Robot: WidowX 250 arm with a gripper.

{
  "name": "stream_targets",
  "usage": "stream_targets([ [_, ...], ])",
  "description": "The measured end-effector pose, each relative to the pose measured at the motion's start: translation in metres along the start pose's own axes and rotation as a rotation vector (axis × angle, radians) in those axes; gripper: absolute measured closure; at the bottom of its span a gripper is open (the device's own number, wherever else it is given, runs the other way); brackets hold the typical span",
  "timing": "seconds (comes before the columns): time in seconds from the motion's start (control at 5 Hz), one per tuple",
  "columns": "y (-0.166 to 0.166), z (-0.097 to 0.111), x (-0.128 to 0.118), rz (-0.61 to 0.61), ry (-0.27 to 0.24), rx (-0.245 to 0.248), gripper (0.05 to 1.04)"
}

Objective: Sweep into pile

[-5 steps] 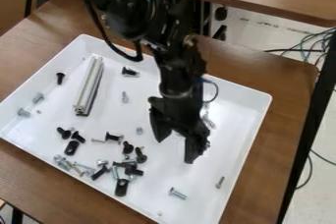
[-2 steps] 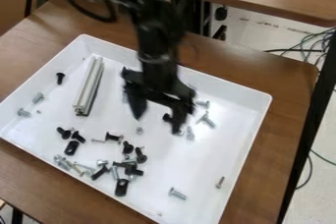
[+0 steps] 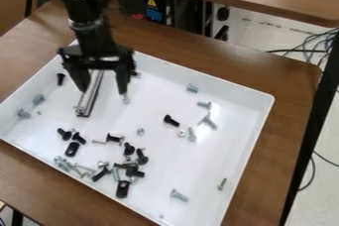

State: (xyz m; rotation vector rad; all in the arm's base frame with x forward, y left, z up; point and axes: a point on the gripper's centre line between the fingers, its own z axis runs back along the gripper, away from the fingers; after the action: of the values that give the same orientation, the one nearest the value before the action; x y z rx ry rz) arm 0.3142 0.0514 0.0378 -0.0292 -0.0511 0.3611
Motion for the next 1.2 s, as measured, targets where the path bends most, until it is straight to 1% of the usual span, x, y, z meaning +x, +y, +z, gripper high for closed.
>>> stream_targets([
  [0.2,0.015,-0.019,0.02,0.046,0.021,0.018,0.084],
  [0.4,0.023,-0.035,0.033,0.071,0.061,0.061,0.084],
  [0.6,0.033,-0.054,0.035,0.098,0.102,0.075,0.084],
  [0.8,0.049,-0.065,0.036,0.132,0.137,0.1,0.084],
  [1.0,0.053,-0.066,0.035,0.133,0.143,0.122,0.084],
  [1.2,0.053,-0.067,0.036,0.132,0.135,0.114,0.135],
])
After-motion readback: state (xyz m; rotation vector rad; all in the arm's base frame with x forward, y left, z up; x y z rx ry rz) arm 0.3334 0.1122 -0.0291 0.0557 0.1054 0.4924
